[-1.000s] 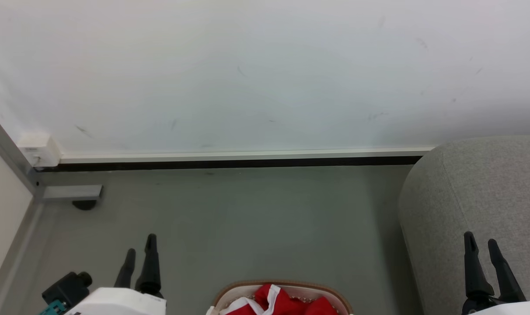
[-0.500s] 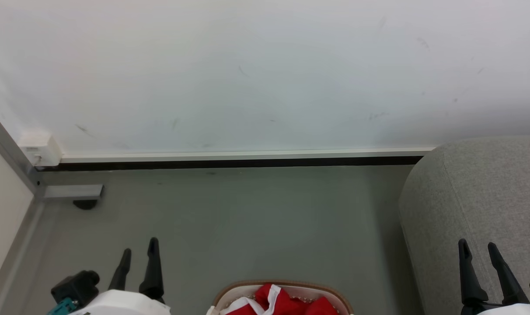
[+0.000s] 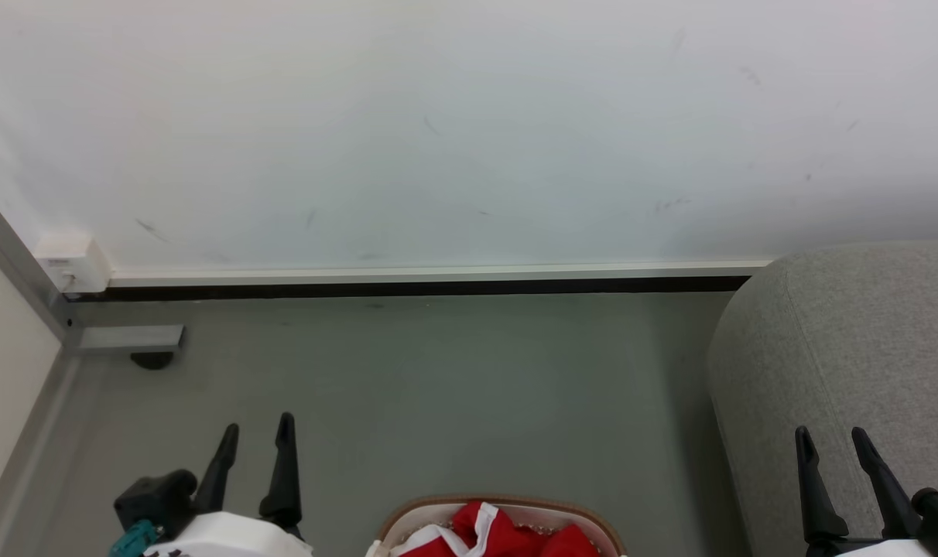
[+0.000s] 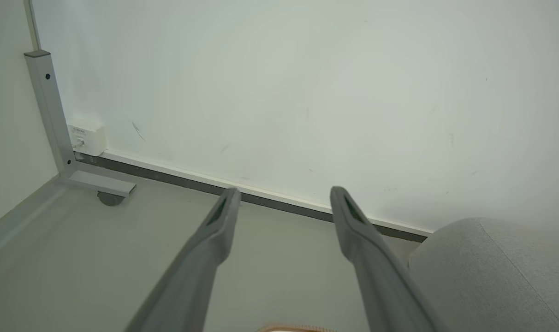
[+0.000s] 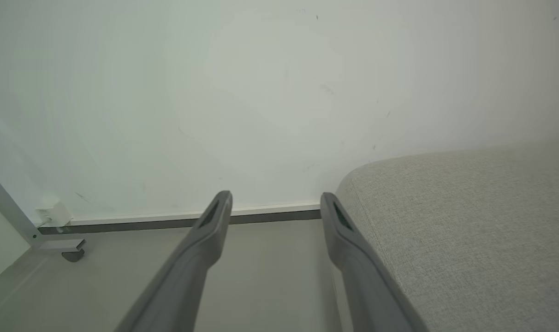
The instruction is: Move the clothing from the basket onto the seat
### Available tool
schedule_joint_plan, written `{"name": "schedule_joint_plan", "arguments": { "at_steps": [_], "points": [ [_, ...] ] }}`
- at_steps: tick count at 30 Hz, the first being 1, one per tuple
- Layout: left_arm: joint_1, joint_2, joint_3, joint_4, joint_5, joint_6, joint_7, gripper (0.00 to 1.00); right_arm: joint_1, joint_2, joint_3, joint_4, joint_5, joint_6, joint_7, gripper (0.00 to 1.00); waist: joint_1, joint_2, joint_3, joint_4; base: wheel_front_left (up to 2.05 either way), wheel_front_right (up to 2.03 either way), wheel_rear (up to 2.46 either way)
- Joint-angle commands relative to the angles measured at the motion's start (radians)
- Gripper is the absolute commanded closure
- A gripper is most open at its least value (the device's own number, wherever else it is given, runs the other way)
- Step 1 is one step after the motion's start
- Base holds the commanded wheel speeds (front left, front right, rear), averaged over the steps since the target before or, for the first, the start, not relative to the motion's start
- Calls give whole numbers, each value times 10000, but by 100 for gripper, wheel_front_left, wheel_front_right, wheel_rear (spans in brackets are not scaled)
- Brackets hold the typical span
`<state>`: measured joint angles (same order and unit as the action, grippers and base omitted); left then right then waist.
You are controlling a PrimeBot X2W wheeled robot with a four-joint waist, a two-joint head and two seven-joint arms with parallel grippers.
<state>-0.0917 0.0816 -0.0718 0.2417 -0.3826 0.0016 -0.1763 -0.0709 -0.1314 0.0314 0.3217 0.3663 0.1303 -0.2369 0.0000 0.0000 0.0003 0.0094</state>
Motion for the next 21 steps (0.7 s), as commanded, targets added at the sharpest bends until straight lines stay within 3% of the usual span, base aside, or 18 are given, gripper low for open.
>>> {"name": "schedule_joint_plan", "arguments": {
  "at_steps": [1,21],
  "points": [
    [-8,129,-21,-88,319,5,-98,0,-118,-33,-70,-15,-294,6,-64,0,0,0,6,1,0,0,0],
    [-29,201,-220,68,1920,-92,-505,0,27,267,-392,168,-2084,6,-181,0,0,0,20,49,0,0,0]
  ]
}}
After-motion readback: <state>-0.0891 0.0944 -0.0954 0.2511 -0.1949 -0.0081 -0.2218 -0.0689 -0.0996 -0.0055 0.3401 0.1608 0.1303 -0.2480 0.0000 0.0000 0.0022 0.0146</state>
